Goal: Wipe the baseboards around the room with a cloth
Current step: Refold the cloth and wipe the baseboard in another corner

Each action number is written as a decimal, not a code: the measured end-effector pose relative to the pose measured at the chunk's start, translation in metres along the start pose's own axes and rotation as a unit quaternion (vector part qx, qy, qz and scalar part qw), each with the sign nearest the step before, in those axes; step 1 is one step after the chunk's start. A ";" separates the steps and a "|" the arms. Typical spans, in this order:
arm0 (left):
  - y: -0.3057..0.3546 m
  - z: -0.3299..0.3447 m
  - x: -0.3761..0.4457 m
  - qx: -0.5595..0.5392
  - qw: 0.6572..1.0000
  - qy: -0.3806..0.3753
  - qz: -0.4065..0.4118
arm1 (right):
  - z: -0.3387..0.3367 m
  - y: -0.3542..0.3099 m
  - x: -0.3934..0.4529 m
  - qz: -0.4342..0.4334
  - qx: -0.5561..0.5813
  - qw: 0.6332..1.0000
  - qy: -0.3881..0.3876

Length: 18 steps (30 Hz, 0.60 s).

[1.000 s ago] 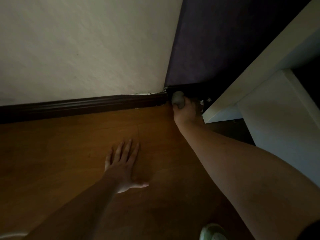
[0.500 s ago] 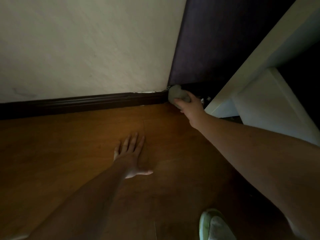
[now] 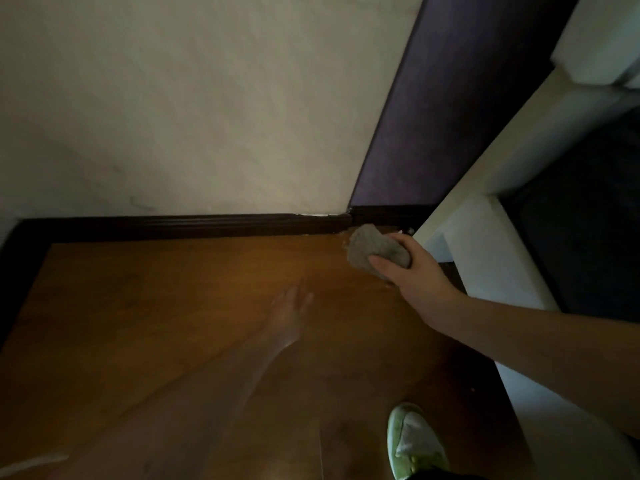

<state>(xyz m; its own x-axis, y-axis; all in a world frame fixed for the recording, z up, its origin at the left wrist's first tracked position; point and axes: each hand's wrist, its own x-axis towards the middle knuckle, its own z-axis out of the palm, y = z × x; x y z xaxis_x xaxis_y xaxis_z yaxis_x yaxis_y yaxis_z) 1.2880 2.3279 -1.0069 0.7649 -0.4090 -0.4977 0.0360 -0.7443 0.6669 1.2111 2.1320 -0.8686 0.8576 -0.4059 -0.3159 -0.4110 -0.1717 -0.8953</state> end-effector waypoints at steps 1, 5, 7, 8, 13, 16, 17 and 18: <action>0.009 -0.008 -0.001 -0.094 0.995 0.016 -0.026 | 0.008 -0.001 -0.002 -0.006 0.011 1.000 0.007; 0.030 -0.026 -0.005 -0.280 0.957 0.056 -0.057 | 0.046 0.009 0.014 0.005 0.021 1.000 0.012; 0.027 -0.024 -0.010 -0.311 0.947 0.076 -0.026 | 0.068 0.015 0.030 -0.001 0.003 1.000 -0.020; 0.026 -0.026 -0.014 -0.328 0.940 0.086 -0.029 | 0.082 0.018 0.035 0.001 -0.004 0.999 -0.039; 0.010 -0.061 -0.043 -0.477 0.852 0.129 -0.172 | 0.165 0.013 0.021 0.061 0.082 0.976 -0.192; -0.014 -0.090 -0.067 -0.528 0.795 0.167 -0.247 | 0.202 0.013 -0.010 0.119 0.116 0.950 -0.263; -0.018 -0.094 -0.078 -0.519 0.793 0.178 -0.265 | 0.205 0.010 -0.025 0.133 0.122 0.945 -0.274; -0.020 -0.097 -0.093 -0.504 0.798 0.180 -0.277 | 0.205 0.008 -0.039 0.144 0.126 0.941 -0.280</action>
<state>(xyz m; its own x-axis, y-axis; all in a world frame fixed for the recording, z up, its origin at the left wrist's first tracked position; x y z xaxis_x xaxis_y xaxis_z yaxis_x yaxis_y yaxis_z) 1.2786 2.4317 -0.9206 0.5807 0.1481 -0.8005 0.7933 0.1182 0.5973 1.2376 2.3305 -0.9272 0.7799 0.1453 -0.6088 -0.6247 0.1201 -0.7716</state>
